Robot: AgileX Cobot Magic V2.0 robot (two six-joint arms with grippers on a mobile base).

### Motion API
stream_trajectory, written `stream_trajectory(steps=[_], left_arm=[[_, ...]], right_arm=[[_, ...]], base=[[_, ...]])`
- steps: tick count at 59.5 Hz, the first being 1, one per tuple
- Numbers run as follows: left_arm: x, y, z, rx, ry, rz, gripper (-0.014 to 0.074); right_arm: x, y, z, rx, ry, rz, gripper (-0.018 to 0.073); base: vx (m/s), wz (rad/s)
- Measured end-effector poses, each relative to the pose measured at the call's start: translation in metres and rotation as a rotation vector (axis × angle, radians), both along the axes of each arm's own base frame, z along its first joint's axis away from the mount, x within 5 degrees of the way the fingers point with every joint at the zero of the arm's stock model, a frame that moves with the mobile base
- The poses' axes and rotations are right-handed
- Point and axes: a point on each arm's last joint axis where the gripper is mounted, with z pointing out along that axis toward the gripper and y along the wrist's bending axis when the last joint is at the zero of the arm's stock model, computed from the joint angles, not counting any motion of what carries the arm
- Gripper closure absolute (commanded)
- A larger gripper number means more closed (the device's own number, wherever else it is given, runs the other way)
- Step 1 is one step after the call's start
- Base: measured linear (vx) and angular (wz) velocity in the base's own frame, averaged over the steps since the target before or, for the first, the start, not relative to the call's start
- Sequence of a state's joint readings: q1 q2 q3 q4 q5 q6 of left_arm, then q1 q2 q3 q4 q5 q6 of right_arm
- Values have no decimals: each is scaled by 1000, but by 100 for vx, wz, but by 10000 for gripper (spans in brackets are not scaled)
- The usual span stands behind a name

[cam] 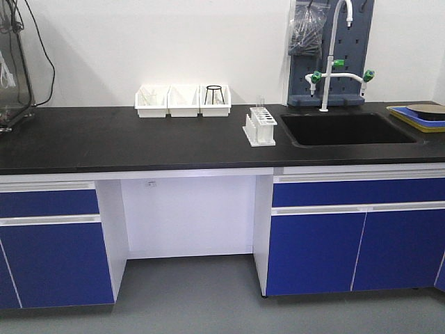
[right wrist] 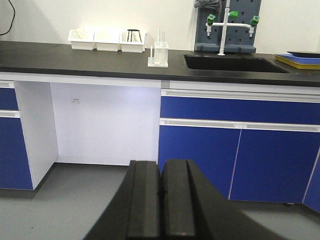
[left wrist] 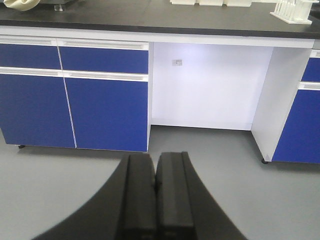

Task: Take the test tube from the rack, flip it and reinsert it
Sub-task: 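Drive the base toward the bench and the white test tube rack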

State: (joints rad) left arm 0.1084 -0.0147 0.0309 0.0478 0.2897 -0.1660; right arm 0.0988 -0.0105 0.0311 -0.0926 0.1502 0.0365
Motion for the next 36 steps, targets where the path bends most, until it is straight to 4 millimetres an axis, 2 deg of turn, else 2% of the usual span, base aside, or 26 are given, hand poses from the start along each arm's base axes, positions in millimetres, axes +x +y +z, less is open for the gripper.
stream_trajectory(steps=[36], left_arm=[[0,0,0,0,0,0,603]], right_arm=[[0,0,0,0,1,0,571]], base=[[0,0]])
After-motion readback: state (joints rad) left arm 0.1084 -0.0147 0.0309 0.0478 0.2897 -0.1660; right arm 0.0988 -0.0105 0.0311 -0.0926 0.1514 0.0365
